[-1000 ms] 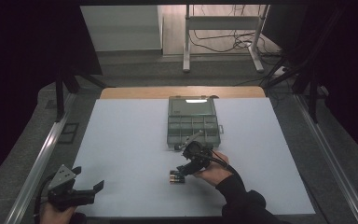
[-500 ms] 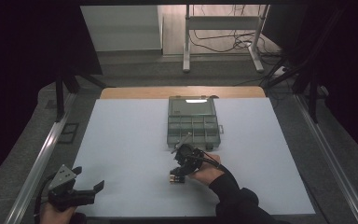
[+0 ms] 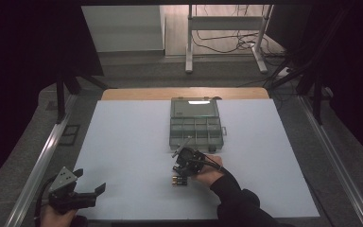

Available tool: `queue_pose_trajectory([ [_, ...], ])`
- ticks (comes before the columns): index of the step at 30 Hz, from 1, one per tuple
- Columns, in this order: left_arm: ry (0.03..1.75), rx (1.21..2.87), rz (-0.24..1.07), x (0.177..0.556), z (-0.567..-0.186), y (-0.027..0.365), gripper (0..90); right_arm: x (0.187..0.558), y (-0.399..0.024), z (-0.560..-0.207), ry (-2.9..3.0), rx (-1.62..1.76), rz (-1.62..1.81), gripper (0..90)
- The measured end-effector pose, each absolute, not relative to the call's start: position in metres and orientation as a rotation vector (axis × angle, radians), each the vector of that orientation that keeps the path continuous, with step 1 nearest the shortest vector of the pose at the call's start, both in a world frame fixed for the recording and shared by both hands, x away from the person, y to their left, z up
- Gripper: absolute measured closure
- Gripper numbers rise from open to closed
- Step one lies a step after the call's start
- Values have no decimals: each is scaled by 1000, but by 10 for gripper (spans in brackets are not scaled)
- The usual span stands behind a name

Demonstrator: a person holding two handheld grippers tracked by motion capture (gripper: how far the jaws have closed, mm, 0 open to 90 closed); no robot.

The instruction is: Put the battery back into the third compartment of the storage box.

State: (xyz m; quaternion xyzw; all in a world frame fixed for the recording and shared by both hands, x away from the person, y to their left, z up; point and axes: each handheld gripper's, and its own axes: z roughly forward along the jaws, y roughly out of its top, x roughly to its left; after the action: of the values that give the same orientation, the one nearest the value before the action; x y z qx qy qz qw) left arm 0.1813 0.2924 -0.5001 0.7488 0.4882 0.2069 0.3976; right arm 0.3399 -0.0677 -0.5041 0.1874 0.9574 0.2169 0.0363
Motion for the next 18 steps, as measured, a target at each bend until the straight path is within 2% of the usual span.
queue_pose_trajectory([
  [18, 1238, 1896, 522, 182, -500, 292, 17, 350, -92, -482, 2866, 695, 812, 764],
])
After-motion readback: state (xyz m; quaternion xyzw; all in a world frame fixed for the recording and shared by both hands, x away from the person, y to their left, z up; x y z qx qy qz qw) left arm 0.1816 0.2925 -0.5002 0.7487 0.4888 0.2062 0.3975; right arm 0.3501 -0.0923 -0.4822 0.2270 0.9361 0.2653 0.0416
